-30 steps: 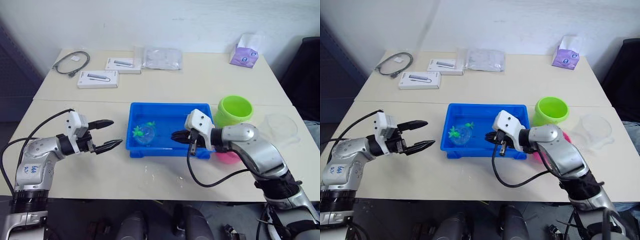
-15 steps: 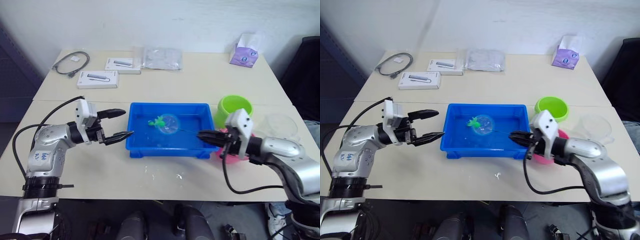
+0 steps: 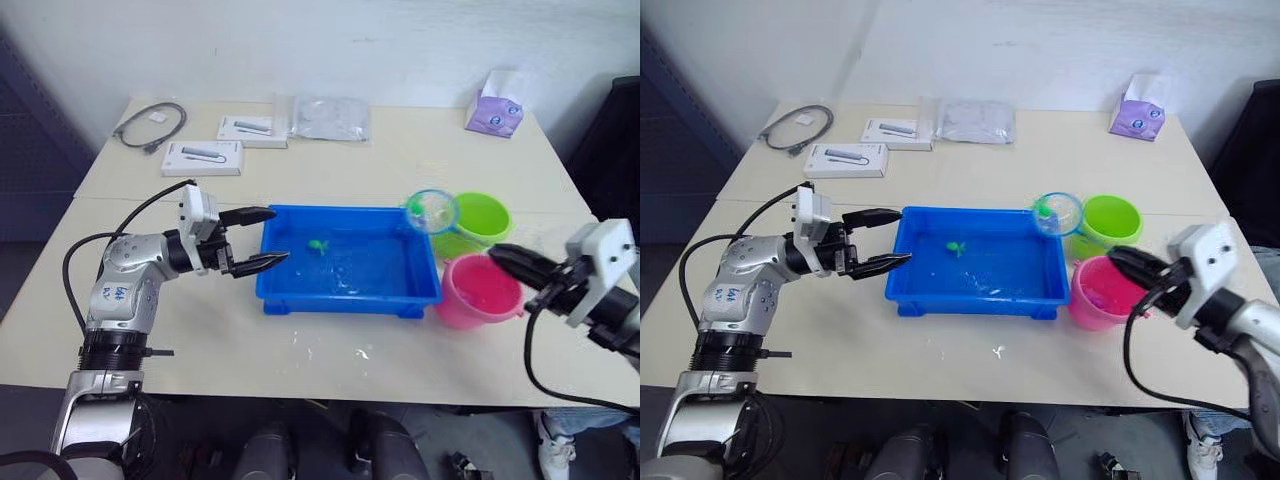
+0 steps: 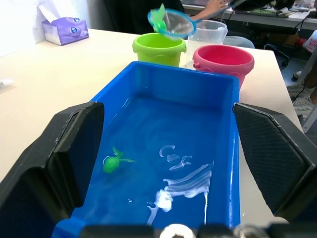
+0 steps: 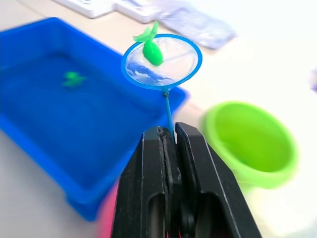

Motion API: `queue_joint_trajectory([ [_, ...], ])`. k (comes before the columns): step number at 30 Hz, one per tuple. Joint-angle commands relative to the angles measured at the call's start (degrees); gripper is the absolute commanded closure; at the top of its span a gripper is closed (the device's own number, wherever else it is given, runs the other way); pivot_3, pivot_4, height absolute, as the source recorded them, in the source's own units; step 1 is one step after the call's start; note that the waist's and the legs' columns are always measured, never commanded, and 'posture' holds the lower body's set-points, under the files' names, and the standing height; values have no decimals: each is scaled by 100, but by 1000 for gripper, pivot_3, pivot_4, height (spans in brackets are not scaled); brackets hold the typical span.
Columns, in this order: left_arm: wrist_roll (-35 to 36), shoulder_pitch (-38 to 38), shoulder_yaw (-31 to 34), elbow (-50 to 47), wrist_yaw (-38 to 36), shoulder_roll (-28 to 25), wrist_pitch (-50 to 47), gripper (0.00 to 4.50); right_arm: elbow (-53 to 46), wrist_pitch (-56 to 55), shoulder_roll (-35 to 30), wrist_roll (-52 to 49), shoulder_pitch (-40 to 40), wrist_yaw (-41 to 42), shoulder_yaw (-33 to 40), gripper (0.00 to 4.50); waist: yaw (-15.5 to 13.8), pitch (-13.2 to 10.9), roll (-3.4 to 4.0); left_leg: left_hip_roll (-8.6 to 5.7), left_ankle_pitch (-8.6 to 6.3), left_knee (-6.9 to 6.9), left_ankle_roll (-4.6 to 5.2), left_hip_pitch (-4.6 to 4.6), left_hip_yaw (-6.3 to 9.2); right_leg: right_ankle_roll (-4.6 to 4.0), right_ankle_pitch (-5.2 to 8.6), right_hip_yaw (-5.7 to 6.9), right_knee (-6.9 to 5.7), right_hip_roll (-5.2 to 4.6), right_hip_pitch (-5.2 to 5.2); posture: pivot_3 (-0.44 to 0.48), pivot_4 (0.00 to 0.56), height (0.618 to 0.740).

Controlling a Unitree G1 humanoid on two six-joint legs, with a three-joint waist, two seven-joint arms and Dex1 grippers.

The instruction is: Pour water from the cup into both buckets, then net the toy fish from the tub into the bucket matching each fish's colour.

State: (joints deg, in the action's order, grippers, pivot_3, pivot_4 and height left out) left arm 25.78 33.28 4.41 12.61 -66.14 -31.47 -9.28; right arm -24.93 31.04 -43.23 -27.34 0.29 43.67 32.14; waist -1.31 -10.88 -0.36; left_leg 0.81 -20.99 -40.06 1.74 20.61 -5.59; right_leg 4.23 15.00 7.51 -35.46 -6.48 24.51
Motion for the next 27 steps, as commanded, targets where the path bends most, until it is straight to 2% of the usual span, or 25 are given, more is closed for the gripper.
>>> queue_joint_trajectory([
  [1, -21, 171, -21, 38, -44, 56, 123, 51, 419, -671, -226, 516, 34, -198, 218, 4500, 0, 0, 0, 0, 0, 0, 0, 0, 0, 0, 0, 0, 0, 0, 0, 0, 150, 740],
  [7, -32, 288, -85, 80, -35, 157, 128, 51, 1404, -2201, -703, 2028, -134, -587, -197, 4500, 1, 0, 0, -1, 1, 0, 1, 0, -6, 0, 0, 0, -1, 1, 1, 0, 150, 740],
  [19, 67, 146, -65, -355, 201, 250, -186, 51, 2736, -5345, -1522, 4892, -391, -2330, -888, 4500, 18, 0, 1, 2, 3, 1, -2, -13, -19, 1, 0, -21, -4, 1, 0, 0, 150, 740],
  [24, 41, 257, -105, -361, 195, 270, -217, 51, 3261, -6079, -1818, 5690, -181, -3148, -1177, 4500, 27, 0, 1, 4, 4, 1, -5, -18, -26, 1, 1, -29, -1, 1, -1, 0, 150, 740],
  [27, 0, 307, -104, -328, 200, 265, -172, 51, 3484, -6310, -1895, 5770, 28, -3379, -1314, 4500, 47, -1, 1, 5, 4, 1, -5, -19, -28, 1, 1, -33, 3, 2, -1, 0, 150, 740],
])
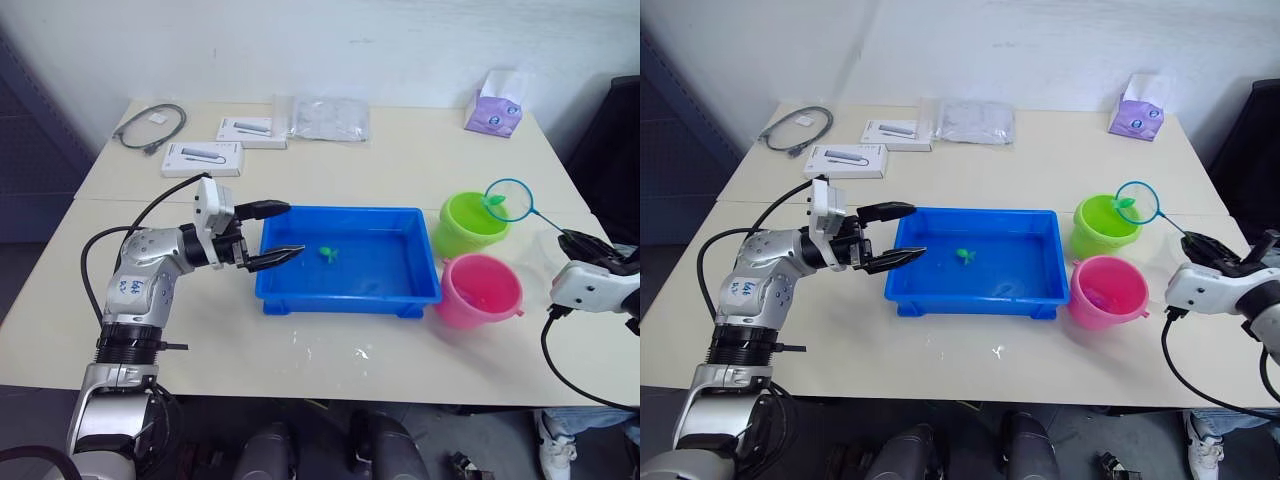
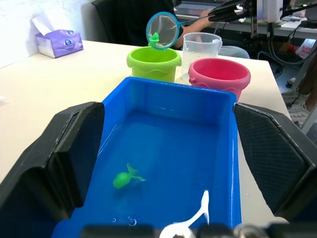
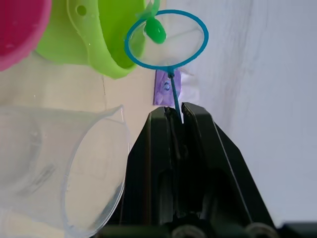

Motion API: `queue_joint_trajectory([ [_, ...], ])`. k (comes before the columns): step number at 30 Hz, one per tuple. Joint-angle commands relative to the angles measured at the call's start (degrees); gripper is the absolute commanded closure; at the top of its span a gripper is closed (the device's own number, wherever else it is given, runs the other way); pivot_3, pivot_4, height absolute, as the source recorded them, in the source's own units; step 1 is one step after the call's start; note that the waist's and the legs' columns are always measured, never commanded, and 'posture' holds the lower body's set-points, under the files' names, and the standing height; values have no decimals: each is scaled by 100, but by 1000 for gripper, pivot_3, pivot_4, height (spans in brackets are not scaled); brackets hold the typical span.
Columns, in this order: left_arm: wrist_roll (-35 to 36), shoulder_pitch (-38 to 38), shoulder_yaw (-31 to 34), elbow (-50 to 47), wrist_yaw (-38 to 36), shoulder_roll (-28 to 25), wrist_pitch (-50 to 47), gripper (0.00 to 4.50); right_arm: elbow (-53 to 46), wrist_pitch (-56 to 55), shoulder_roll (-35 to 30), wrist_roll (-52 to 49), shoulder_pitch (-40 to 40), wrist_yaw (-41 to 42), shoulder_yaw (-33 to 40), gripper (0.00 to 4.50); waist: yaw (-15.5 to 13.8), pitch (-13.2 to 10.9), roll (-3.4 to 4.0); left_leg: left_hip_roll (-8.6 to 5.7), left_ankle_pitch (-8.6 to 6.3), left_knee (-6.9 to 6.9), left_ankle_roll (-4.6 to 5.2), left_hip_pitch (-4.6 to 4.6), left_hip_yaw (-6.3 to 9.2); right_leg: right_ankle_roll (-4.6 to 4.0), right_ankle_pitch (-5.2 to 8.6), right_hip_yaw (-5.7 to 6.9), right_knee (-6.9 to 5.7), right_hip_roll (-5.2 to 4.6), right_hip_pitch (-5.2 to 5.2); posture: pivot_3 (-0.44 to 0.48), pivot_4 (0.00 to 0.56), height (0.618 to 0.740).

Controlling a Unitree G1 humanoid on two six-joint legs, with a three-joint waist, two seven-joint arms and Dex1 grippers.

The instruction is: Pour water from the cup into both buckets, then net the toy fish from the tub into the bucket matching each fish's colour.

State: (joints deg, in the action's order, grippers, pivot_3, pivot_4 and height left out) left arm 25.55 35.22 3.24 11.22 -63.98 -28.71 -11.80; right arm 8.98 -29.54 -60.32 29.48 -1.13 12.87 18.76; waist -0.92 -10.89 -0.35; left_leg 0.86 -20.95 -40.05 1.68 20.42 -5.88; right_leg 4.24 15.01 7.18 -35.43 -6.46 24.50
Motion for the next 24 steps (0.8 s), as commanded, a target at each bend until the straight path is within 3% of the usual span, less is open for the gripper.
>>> queue_joint_trajectory([
  [1, 16, 112, 17, -185, -9, -9, 98, 51, 127, -309, -227, 142, 218, -359, -8, 4500, 11, 0, 1, 0, 0, 0, 0, 0, -1, 0, 0, -1, 0, 0, 0, 0, 150, 740],
  [18, -59, -90, 21, -223, 28, -65, 292, 51, 329, -522, -424, 333, 569, -159, -839, 4500, 55, -1, 2, 3, 1, 0, -1, -1, -2, 0, 0, -3, -1, -1, -1, 0, 150, 740],
  [24, -136, -94, 146, -52, 113, -164, 456, 51, 415, -466, -572, 286, 468, -352, -565, 4500, 87, -1, 3, 3, 1, 0, -1, -1, -4, 0, 0, -5, -1, -3, 0, 0, 150, 740],
])
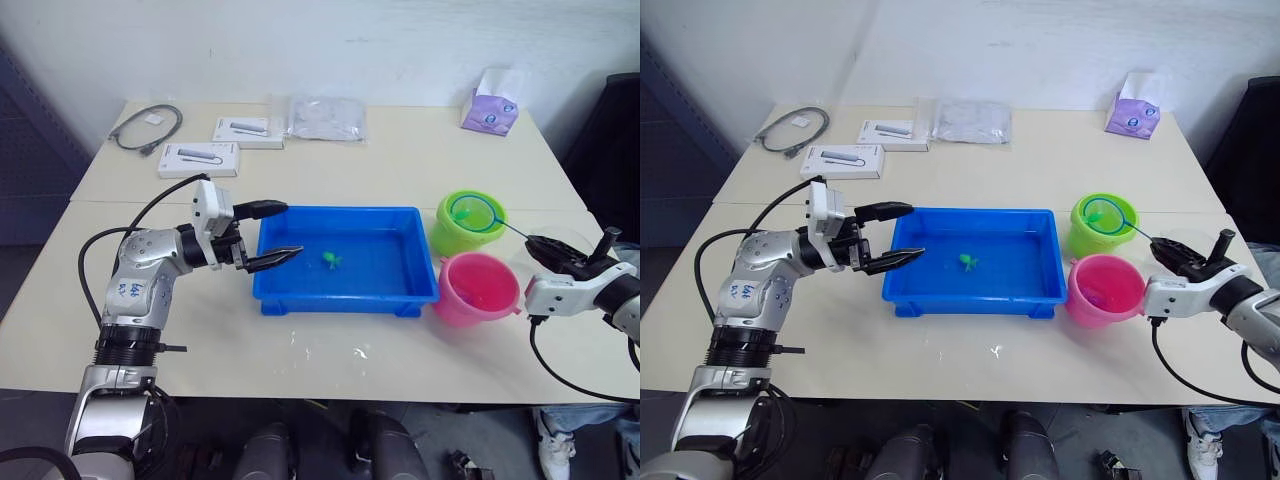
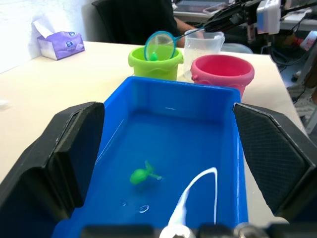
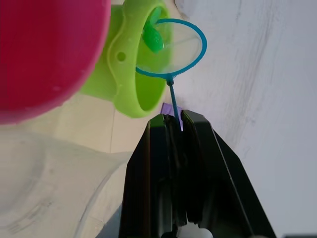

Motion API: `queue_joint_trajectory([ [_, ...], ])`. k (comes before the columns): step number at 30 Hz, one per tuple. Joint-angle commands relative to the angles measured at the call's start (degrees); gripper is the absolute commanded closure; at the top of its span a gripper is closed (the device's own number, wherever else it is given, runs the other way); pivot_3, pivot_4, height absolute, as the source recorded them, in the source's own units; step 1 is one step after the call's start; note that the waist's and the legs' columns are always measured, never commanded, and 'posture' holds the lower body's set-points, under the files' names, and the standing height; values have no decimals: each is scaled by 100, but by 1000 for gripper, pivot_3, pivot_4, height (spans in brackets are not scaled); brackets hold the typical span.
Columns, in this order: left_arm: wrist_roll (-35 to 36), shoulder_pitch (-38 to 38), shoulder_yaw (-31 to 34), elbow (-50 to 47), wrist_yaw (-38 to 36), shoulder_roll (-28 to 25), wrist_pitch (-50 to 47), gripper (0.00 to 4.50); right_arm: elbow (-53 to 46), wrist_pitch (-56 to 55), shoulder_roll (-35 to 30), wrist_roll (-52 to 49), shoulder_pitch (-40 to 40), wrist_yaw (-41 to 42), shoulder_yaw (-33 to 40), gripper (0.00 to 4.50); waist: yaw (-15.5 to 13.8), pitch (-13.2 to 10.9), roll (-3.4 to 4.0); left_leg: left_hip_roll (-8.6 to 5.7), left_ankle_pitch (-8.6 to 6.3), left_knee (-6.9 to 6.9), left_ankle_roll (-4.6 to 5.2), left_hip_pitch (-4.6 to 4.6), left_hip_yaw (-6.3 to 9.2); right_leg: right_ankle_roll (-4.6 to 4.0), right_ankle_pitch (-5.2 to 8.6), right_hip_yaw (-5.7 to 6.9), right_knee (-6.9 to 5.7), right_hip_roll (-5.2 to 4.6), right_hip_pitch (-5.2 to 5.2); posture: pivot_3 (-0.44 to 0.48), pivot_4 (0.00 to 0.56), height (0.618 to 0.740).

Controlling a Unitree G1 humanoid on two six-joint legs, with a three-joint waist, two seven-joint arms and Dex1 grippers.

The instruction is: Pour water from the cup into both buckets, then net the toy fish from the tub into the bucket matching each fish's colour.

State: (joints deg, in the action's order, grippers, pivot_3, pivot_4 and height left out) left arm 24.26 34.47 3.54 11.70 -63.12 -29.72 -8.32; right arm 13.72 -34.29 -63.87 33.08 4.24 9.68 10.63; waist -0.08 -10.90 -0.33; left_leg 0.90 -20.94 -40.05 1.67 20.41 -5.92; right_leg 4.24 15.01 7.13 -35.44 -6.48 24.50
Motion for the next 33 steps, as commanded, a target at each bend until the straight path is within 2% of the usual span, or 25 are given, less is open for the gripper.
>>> queue_joint_trajectory([
  [1, -3, -15, 102, -94, 23, -66, 104, 51, -61, 17, -232, -59, -123, -7, 223, 4500, 3, 0, 0, 0, 0, 0, 0, -1, 1, 0, 0, -1, 0, -1, 0, 0, 150, 740],
  [5, 45, -18, 93, -122, 35, -50, 62, 51, -18, 14, -257, -62, -87, -98, 233, 4500, 13, 0, 0, 3, 0, 0, 0, -1, 0, 0, 0, -2, 0, -2, 0, 0, 150, 740],
  [9, 65, -53, 66, -203, 43, -41, -6, 51, 256, 202, -372, -45, 319, -275, 346, 4500, 16, 0, 0, 2, 0, 0, 0, -2, -1, 0, 0, -4, 0, -1, 0, 0, 150, 740],
  [13, 64, -82, 31, -278, 70, -12, -45, 51, 14, -133, -248, -61, 188, 29, -133, 4500, 19, 0, 0, 9, 0, 1, -2, -4, -2, 0, 0, -8, -1, -3, -1, 0, 150, 740],
  [20, 78, -198, 49, -366, 124, 15, -25, 51, -121, 141, -177, -189, 135, -146, 213, 4500, 8, -4, 7, -1, 2, -2, -2, -4, -5, 0, 0, -10, -3, -4, 0, 0, 150, 740],
  [22, 76, -243, 69, -368, 122, -6, -9, 51, -295, 119, -51, -684, 107, 49, 329, 4500, 10, -4, 7, 2, 2, -2, -2, -4, -3, 0, 0, -10, -3, -5, -1, 0, 150, 740],
  [25, 81, -285, 122, -355, 110, -57, 5, 51, -928, 671, 320, -2484, 236, 1112, 217, 4500, 24, -4, 6, 7, 2, -1, -3, -5, -1, 0, 0, -10, -1, -2, -1, 0, 150, 740],
  [27, 81, -338, 146, -324, 21, -154, 14, 51, -1655, 1469, 531, -3874, 359, 2021, -63, 4500, 40, -4, 6, 13, 1, -1, -4, -10, -2, 0, 0, -13, -1, 3, -6, 0, 150, 740],
  [29, 80, -429, 192, -266, -117, -299, 51, 51, -2358, 2376, 659, -4778, 530, 2619, -326, 4500, 42, -4, 6, 15, 1, -1, -4, -15, -4, -1, 0, -17, -5, 4, -5, 0, 150, 740],
  [33, 90, -620, 292, -173, -324, -600, 79, 51, -3132, 3864, 416, -4944, 701, 3336, -831, 4500, 9, -5, 8, 15, 0, -3, -2, -12, 3, -3, 0, -13, -10, -5, -3, 0, 150, 740],
])
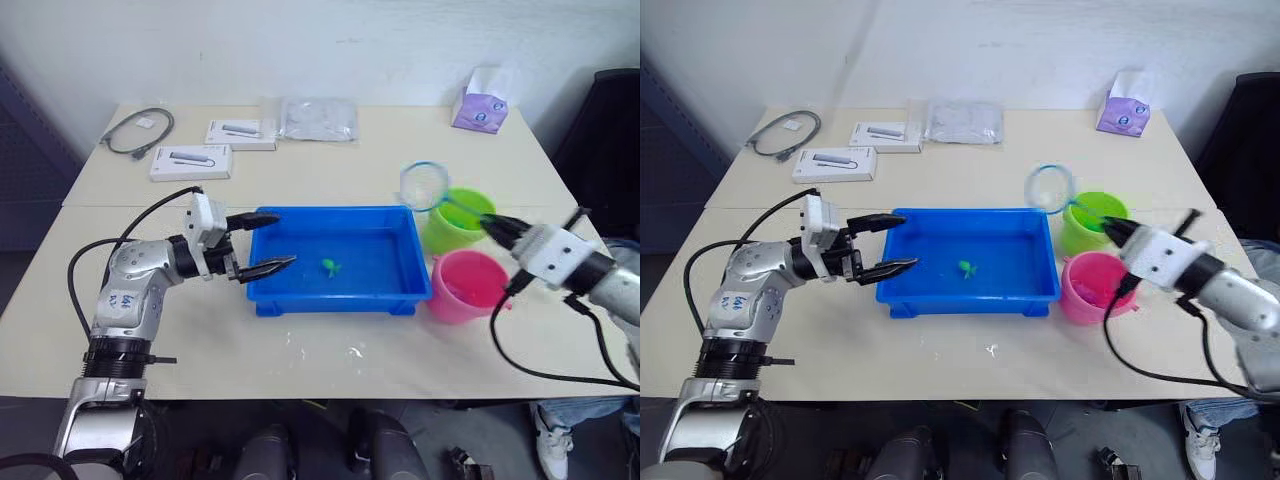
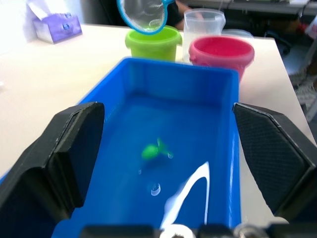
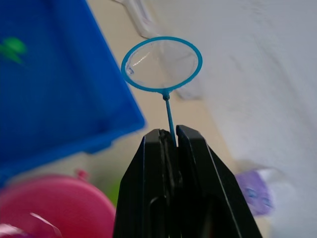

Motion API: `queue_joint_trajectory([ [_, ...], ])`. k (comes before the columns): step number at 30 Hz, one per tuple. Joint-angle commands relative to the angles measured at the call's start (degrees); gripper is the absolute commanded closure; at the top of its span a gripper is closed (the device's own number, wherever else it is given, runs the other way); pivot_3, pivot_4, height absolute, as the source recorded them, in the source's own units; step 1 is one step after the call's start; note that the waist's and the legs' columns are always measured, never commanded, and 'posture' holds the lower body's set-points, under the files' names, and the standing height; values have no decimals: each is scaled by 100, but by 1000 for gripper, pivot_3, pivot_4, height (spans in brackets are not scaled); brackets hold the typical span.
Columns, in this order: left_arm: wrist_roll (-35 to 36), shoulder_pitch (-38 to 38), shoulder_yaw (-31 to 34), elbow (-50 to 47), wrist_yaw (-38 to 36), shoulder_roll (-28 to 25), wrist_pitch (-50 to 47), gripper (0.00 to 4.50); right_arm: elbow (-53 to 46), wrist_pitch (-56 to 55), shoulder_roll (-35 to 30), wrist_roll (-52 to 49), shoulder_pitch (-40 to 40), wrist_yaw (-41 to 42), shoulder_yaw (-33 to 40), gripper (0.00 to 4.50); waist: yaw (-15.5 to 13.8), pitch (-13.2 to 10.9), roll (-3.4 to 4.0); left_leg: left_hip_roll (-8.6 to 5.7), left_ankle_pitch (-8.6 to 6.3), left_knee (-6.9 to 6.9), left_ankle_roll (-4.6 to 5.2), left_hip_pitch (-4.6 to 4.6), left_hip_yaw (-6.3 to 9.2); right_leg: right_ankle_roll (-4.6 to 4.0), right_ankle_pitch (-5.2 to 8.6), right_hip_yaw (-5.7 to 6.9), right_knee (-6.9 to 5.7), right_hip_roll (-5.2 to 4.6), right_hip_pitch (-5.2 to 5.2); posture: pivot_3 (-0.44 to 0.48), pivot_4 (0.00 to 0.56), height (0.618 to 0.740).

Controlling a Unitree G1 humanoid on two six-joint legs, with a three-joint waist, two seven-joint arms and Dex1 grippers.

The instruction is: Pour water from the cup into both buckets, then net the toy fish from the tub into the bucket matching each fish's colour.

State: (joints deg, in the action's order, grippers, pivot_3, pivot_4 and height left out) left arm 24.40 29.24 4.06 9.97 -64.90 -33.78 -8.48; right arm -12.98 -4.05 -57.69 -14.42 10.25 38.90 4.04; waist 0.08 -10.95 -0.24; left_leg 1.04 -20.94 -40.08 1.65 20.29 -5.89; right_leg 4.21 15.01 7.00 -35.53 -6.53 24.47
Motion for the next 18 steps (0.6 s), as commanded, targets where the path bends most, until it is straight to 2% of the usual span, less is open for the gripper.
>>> queue_joint_trajectory([
  [1, 78, -163, 251, -7, -212, -288, 71, 51, -563, 1057, -185, -89, 175, 452, -297, 4500, -31, 0, 0, -1, -1, -1, 2, 1, 0, 0, 0, 1, 0, -2, 0, 0, 150, 740],
  [4, 109, -400, 239, -140, -424, -547, -97, 51, -593, 1546, 26, 354, 543, 418, -741, 4500, -39, 0, -1, -10, -7, -5, 13, 11, 7, 2, -1, 10, 2, -14, 0, 0, 150, 740],
  [7, 155, -474, 251, -227, -429, -573, -178, 51, -443, 1939, 213, 733, 851, 429, -1109, 4500, -41, 0, -1, -15, -9, -5, 16, 13, 6, 3, -2, 14, 4, -18, 1, 0, 150, 740],
  [11, 138, -594, 304, -190, -469, -561, -54, 51, -32, 1887, 393, 1324, 1300, 734, -1717, 4500, -24, 0, -1, -14, -9, -5, 15, 16, 8, 3, -2, 23, 3, -16, 3, 0, 150, 740],
  [15, 113, -702, 327, -150, -506, -547, 82, 51, 69, 1949, 637, 1351, 1560, 1219, -2036, 4500, 6, 0, 0, -13, -9, -2, 15, 16, 5, 3, -2, 27, 1, -13, 5, 0, 150, 740],
  [18, 103, -748, 333, -133, -501, -528, 164, 51, -88, 2350, 1001, 1040, 1594, 1345, -1959, 4500, 12, 0, -1, -10, -9, -2, 14, 16, 4, 3, -2, 33, 1, -11, 5, 0, 150, 740],
])
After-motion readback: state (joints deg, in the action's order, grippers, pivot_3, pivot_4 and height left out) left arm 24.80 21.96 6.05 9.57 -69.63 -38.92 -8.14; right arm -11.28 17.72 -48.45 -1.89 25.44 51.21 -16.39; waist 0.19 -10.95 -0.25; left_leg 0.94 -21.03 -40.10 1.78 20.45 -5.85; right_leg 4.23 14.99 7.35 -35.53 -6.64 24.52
